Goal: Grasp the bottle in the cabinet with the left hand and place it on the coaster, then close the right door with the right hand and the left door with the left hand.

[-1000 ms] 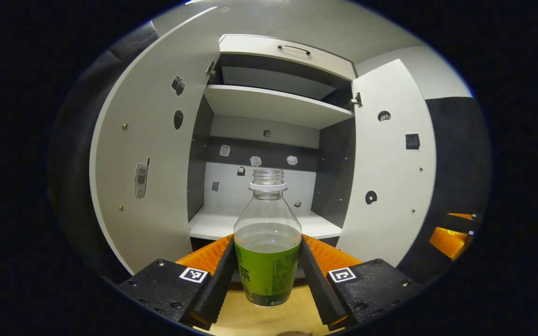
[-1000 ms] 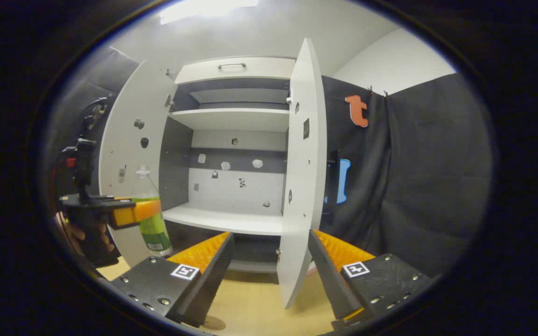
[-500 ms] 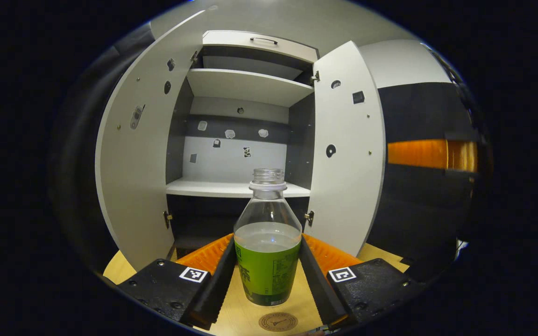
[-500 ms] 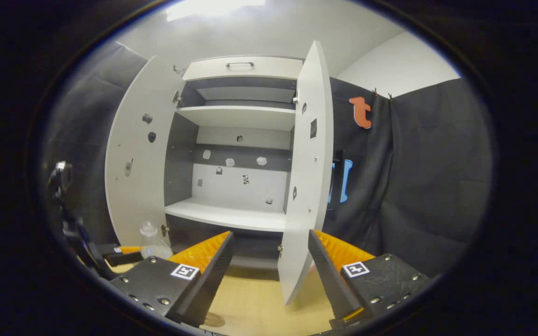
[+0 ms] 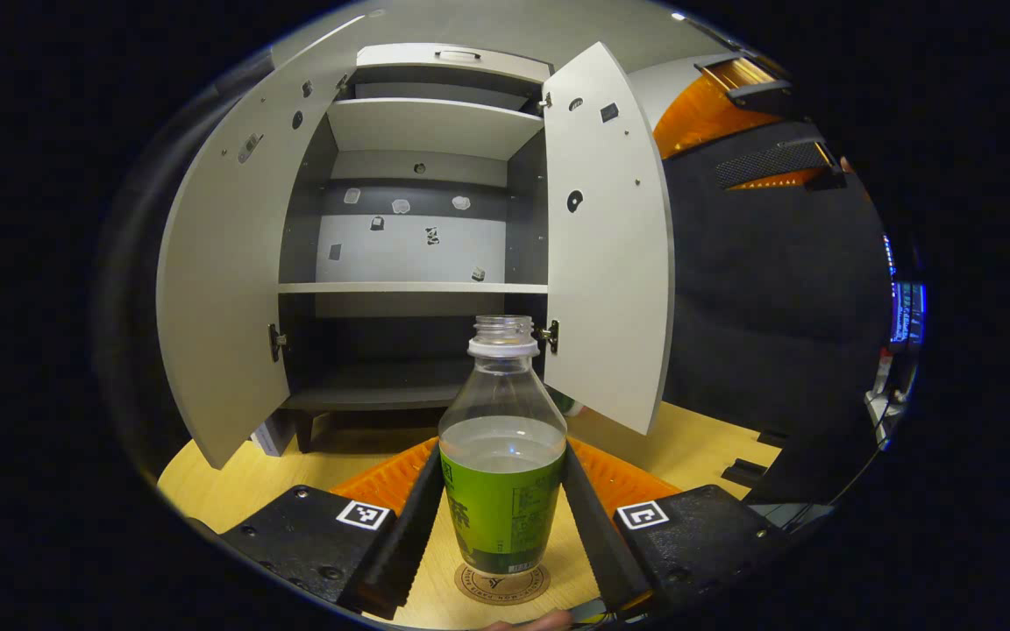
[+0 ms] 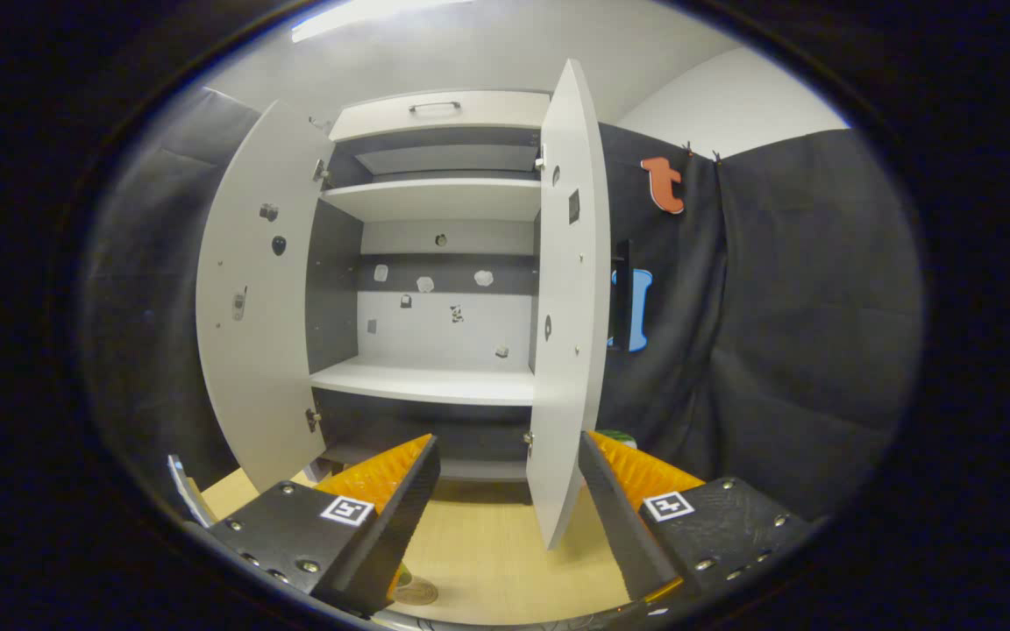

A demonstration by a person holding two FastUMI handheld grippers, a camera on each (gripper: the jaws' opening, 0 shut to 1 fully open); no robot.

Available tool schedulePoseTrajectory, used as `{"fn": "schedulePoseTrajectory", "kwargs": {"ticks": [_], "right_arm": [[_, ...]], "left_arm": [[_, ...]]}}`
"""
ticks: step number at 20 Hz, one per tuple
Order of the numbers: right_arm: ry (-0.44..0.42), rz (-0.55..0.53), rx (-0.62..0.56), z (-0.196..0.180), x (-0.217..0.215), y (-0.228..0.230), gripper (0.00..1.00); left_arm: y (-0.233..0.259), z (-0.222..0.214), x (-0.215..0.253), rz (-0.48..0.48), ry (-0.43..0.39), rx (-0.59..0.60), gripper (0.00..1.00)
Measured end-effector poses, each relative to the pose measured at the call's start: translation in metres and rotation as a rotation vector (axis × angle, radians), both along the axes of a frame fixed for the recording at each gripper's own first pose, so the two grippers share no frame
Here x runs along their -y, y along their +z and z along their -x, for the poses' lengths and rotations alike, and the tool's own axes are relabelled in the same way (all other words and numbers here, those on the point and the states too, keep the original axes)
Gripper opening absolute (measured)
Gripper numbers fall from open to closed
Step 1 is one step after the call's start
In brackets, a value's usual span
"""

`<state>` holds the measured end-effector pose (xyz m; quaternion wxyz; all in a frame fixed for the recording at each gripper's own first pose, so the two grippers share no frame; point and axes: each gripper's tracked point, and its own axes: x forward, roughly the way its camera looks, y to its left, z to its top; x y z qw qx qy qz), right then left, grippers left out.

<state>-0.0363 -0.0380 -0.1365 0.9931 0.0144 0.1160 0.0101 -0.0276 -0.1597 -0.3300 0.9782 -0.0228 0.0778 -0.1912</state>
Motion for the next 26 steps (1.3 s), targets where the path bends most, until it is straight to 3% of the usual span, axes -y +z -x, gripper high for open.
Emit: {"fn": "schedulePoseTrajectory", "kwargs": {"ticks": [4, 9, 19, 26], "right_arm": [[-0.006, 0.026, -0.029, 0.001, 0.0, -0.01, 0.94], [-0.011, 0.025, -0.051, 0.002, 0.003, -0.017, 0.96], [-0.024, 0.039, -0.038, 0.004, 0.005, -0.01, 0.96], [-0.069, 0.024, 0.006, 0.028, 0.013, 0.007, 0.94]], "left_arm": [[-0.043, 0.001, 0.0, -0.068, -0.007, -0.042, 0.8], [-0.05, 0.002, 0.01, -0.039, -0.096, -0.049, 0.81], [-0.025, 0.007, 0.001, -0.096, -0.137, -0.053, 0.84], [0.029, 0.016, -0.015, -0.014, -0.144, -0.051, 0.87]]}}
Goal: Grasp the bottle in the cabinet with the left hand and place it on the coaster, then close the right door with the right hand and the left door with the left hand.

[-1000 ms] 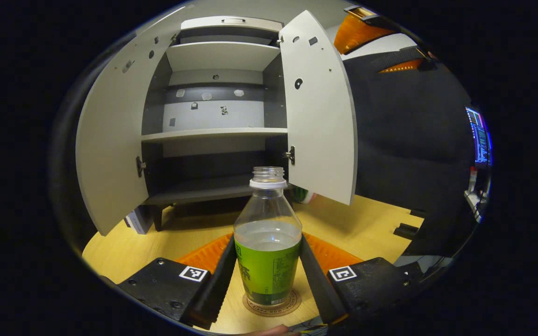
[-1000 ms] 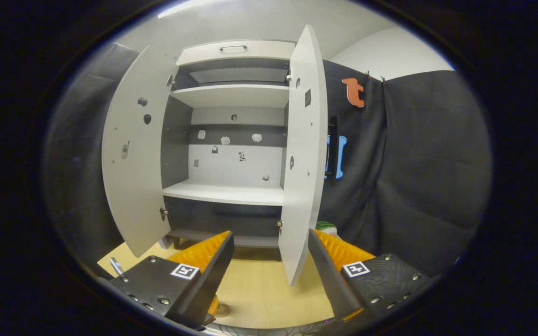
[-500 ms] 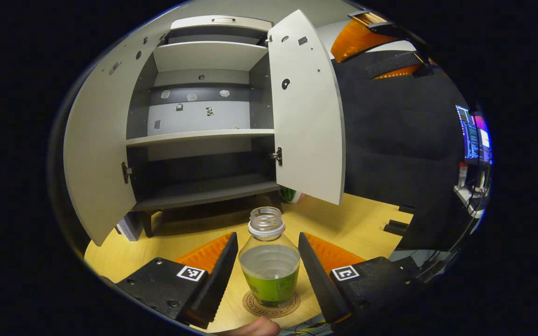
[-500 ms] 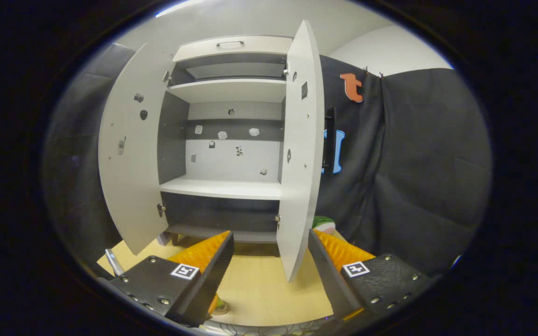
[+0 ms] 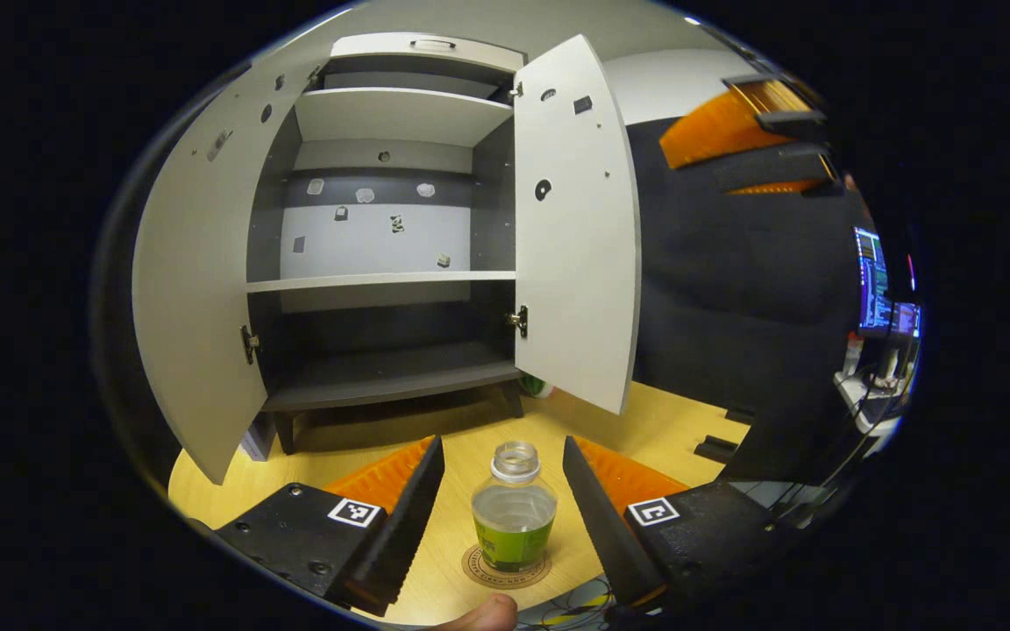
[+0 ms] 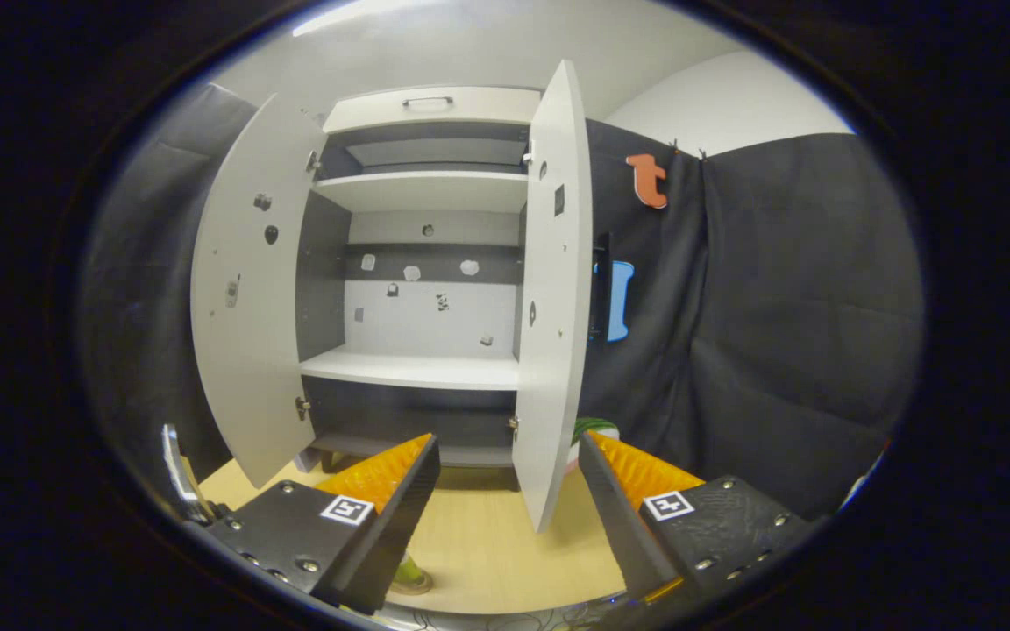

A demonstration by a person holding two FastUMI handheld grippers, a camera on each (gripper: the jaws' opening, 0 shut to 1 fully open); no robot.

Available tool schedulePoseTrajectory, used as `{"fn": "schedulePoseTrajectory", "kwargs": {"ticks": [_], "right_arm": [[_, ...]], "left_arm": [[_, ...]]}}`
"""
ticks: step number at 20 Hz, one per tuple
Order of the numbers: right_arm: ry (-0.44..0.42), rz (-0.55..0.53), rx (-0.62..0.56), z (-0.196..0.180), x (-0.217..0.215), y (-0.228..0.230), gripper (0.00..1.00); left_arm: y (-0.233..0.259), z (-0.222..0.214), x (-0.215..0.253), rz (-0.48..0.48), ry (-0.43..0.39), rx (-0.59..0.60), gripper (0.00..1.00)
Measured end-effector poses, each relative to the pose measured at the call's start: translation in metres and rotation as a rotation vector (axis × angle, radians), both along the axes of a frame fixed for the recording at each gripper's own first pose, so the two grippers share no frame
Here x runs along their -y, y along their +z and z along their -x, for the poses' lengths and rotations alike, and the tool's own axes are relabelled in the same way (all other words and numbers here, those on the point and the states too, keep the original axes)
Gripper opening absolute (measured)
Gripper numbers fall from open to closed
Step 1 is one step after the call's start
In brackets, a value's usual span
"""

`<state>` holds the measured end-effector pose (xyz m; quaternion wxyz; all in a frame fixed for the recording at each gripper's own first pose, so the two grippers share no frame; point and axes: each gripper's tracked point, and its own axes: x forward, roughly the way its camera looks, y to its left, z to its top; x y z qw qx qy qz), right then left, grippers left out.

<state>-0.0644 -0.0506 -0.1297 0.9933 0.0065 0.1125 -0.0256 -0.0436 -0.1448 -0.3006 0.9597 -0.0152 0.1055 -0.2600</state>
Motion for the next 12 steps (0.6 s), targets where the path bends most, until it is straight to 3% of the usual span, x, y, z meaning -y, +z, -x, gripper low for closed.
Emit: {"fn": "schedulePoseTrajectory", "kwargs": {"ticks": [6, 12], "right_arm": [[-0.018, -0.04, 0.058, 0.0, 0.025, 0.008, 0.94], [-0.009, -0.072, 0.106, -0.029, 0.08, 0.019, 0.96]], "left_arm": [[0.075, 0.002, -0.028, -0.03, 0.044, 0.095, 0.87], [0.162, -0.001, -0.044, 0.007, 0.176, 0.128, 0.88]]}}
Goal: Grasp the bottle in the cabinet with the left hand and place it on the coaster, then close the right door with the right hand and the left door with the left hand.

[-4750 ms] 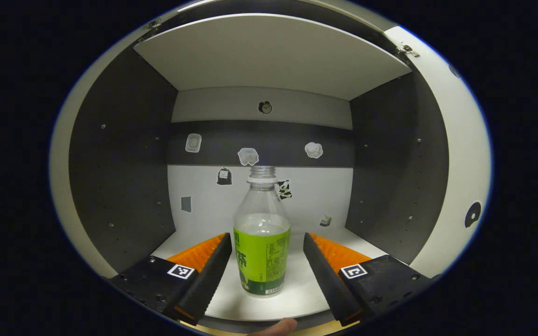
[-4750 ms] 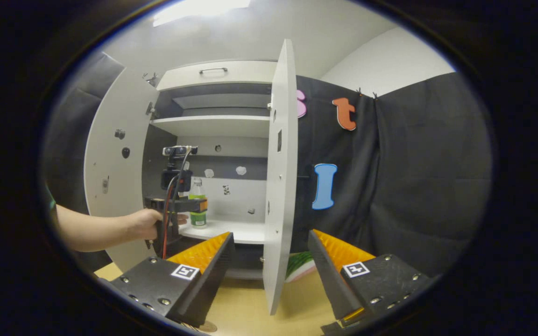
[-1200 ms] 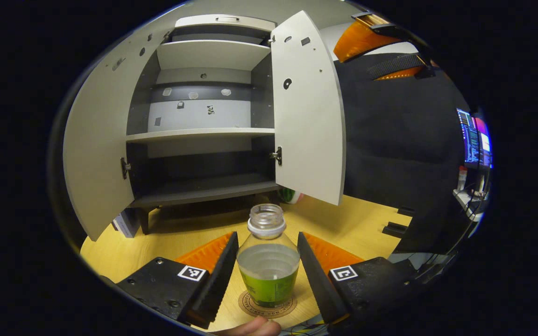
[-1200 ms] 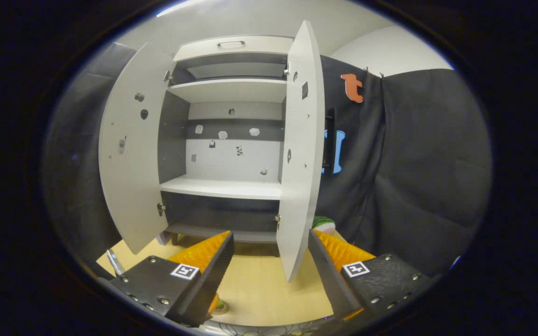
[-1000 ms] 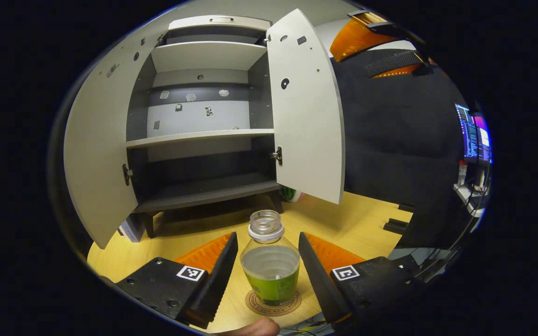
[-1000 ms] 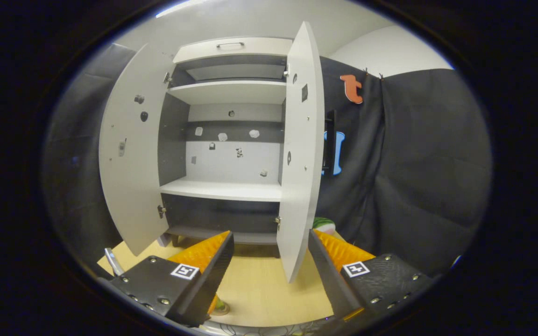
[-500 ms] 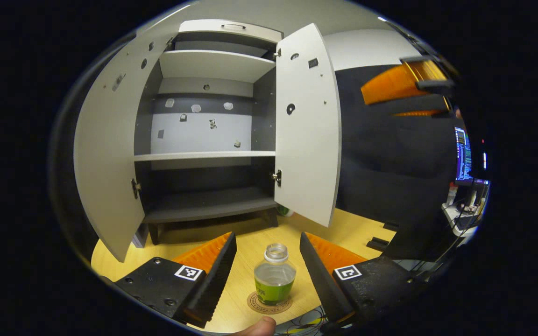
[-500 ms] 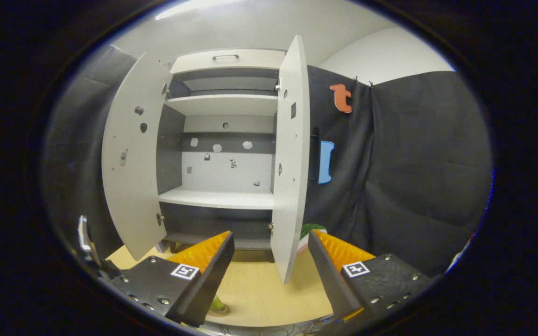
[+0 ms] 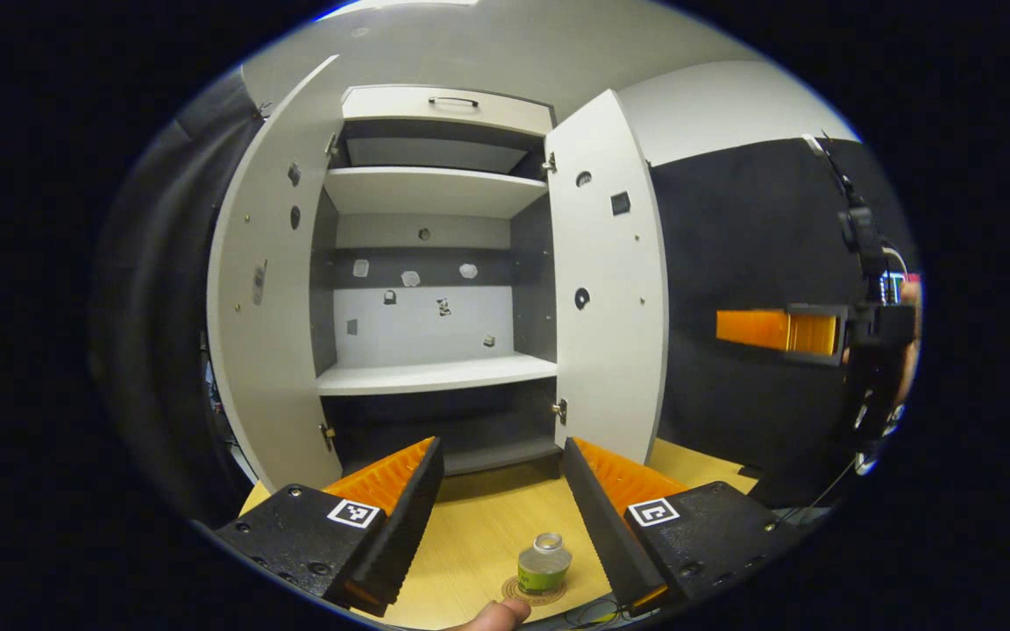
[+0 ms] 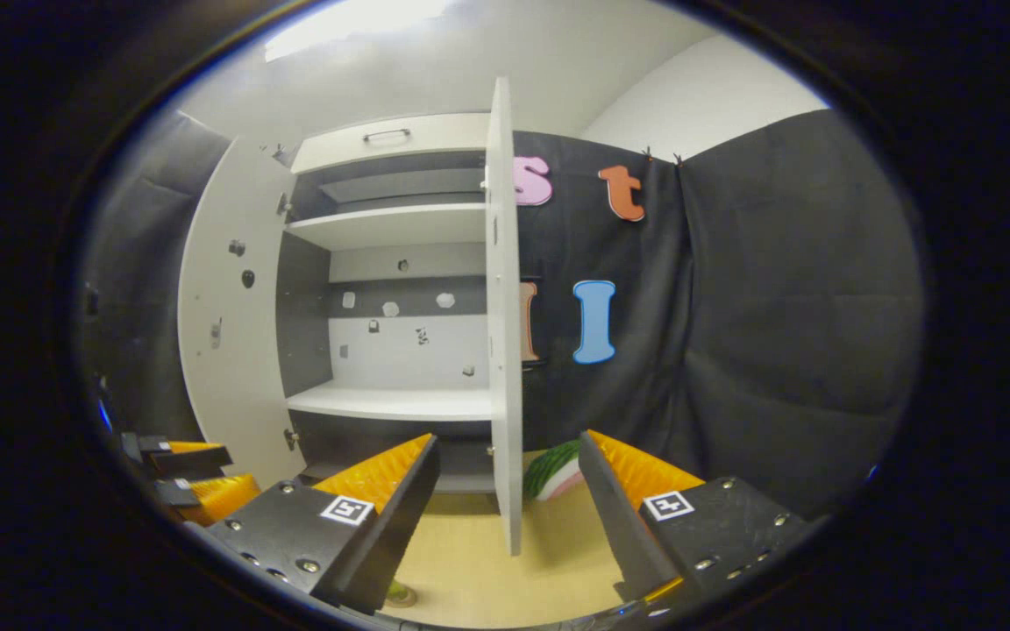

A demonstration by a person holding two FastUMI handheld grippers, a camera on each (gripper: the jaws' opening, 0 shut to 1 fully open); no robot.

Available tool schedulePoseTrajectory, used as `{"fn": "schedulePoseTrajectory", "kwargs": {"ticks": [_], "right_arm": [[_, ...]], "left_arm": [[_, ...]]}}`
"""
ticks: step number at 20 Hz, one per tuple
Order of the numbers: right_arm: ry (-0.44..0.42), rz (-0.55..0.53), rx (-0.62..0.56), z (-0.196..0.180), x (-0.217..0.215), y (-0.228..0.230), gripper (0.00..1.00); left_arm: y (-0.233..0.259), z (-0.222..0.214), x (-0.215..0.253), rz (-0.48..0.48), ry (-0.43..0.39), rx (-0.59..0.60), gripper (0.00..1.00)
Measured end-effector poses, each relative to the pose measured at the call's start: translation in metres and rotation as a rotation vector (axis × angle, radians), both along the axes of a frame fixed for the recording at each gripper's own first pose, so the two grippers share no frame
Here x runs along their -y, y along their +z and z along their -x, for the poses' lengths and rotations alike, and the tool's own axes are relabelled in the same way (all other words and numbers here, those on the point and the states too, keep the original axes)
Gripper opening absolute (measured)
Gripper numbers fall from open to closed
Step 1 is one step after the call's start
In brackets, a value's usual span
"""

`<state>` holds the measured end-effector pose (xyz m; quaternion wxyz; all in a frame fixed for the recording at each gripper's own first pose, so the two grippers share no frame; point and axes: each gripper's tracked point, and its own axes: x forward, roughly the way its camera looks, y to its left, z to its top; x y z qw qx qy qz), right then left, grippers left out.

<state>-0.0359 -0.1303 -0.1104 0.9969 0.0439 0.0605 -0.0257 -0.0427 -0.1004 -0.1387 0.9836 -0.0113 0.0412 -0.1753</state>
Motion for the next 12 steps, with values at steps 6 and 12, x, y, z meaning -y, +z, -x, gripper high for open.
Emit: {"fn": "schedulePoseTrajectory", "kwargs": {"ticks": [6, 12], "right_arm": [[-0.07, 0.016, 0.033, -0.025, 0.091, 0.012, 0.96], [-0.158, -0.022, 0.019, -0.056, 0.188, 0.022, 0.96]], "left_arm": [[0.049, -0.013, -0.033, -0.009, 0.193, 0.023, 0.99], [0.065, -0.017, -0.047, 0.05, 0.275, -0.001, 0.99]]}}
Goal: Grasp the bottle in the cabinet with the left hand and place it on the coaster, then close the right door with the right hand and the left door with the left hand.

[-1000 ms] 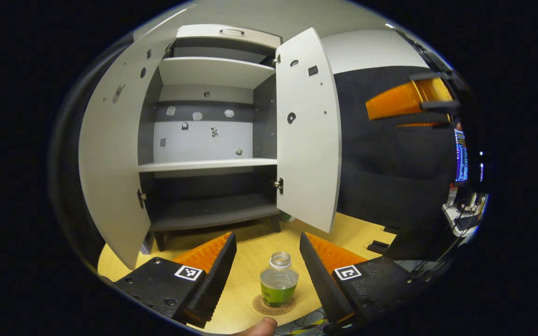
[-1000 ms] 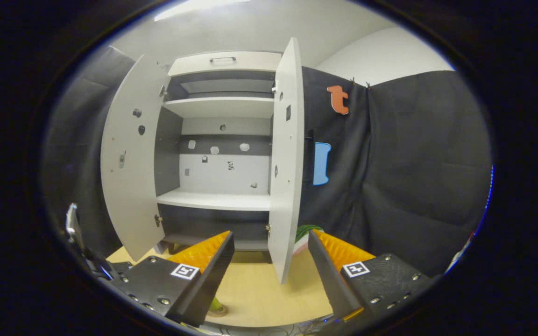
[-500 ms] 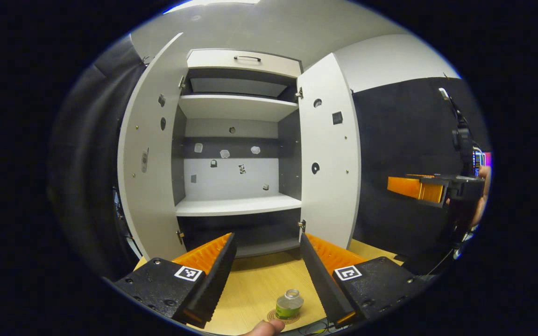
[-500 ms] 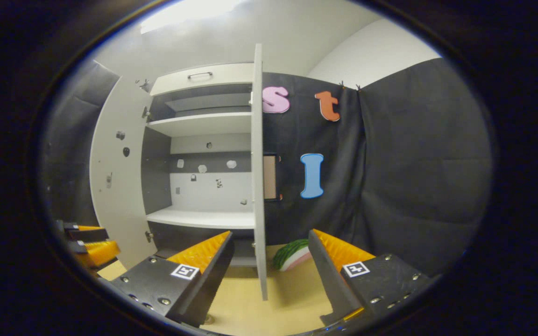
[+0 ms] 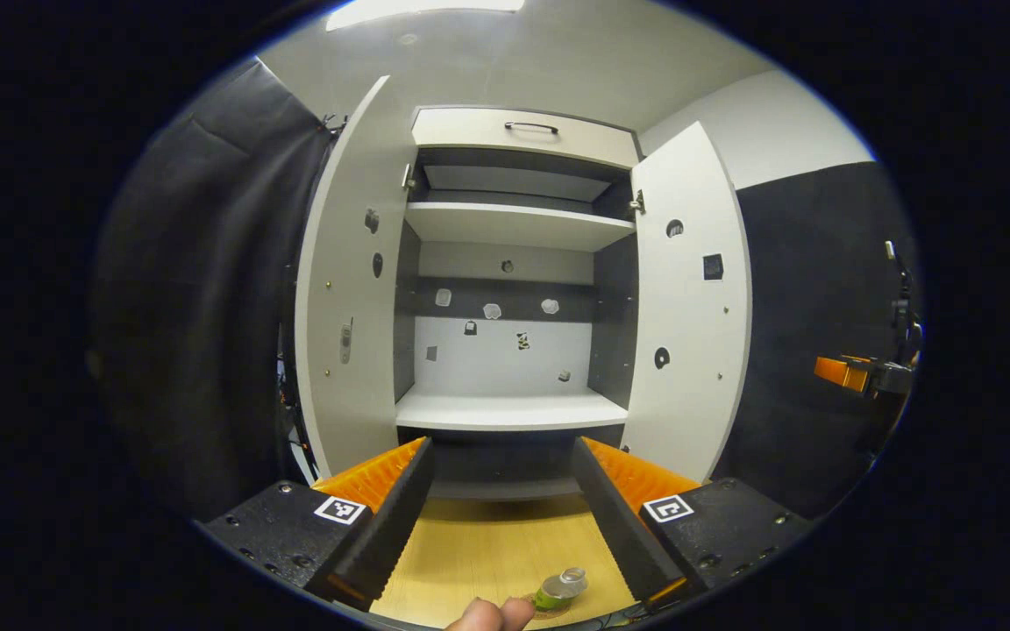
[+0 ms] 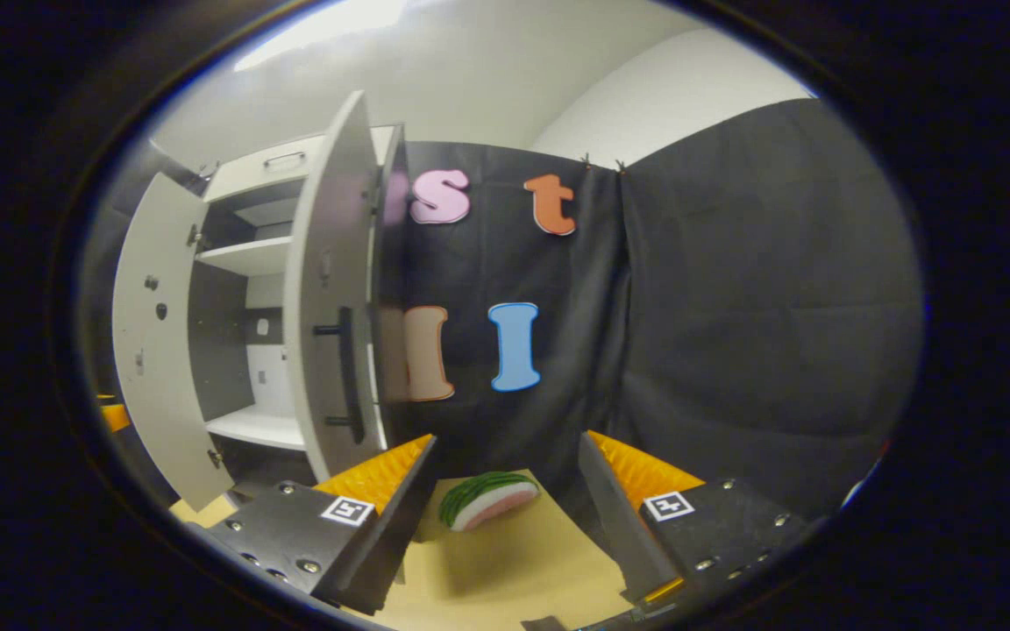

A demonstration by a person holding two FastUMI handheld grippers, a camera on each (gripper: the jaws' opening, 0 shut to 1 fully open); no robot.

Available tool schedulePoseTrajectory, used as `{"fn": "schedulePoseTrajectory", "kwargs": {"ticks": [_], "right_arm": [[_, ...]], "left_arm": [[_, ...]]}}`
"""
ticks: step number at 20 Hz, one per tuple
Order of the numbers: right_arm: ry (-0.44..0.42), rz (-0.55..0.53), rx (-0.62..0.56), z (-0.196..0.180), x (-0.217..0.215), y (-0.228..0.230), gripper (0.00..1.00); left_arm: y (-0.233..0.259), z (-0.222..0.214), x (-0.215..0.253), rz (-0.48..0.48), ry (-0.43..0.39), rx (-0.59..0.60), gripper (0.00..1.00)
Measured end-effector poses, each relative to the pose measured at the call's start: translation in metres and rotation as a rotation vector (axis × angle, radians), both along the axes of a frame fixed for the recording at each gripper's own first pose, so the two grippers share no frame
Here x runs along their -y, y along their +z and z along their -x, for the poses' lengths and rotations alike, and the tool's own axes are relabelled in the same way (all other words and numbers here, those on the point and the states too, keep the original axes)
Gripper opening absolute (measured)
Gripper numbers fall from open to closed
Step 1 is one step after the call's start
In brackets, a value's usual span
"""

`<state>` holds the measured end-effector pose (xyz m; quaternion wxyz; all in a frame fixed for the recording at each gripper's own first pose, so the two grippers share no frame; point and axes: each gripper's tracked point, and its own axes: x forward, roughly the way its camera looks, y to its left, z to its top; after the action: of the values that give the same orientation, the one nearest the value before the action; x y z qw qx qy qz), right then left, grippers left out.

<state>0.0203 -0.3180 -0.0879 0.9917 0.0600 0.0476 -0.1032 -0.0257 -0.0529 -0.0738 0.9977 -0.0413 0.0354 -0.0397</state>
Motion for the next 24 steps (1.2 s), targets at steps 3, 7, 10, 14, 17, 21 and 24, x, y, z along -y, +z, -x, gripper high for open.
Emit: {"fn": "schedulePoseTrajectory", "kwargs": {"ticks": [3, 7, 10, 14, 17, 21, 24], "right_arm": [[-0.027, -0.037, -0.004, -0.022, 0.035, 0.003, 0.96], [-0.017, -0.009, -0.006, -0.058, 0.057, 0.006, 0.99], [0.052, -0.003, 0.015, -0.087, 0.042, 0.012, 0.99], [0.161, 0.019, 0.049, -0.123, -0.001, 0.02, 0.99], [0.202, 0.003, 0.068, -0.14, -0.032, 0.023, 0.98], [0.287, 0.007, 0.077, -0.149, -0.08, 0.033, 0.99], [0.346, 0.105, 0.075, -0.147, -0.111, 0.038, 0.86]], "left_arm": [[-0.004, 0.001, -0.006, 0.0, 0.032, -0.031, 0.98], [0.001, 0.009, -0.006, -0.037, 0.06, -0.03, 0.96], [0.011, 0.016, 0.003, -0.072, 0.066, 0.002, 0.93], [0.012, 0.028, 0.012, -0.09, 0.092, 0.002, 0.96], [0.004, 0.034, 0.013, -0.113, 0.08, -0.033, 0.97], [0.016, 0.024, -0.003, -0.175, 0.077, -0.005, 0.96], [0.036, 0.024, -0.016, -0.164, 0.069, 0.041, 0.96]]}}
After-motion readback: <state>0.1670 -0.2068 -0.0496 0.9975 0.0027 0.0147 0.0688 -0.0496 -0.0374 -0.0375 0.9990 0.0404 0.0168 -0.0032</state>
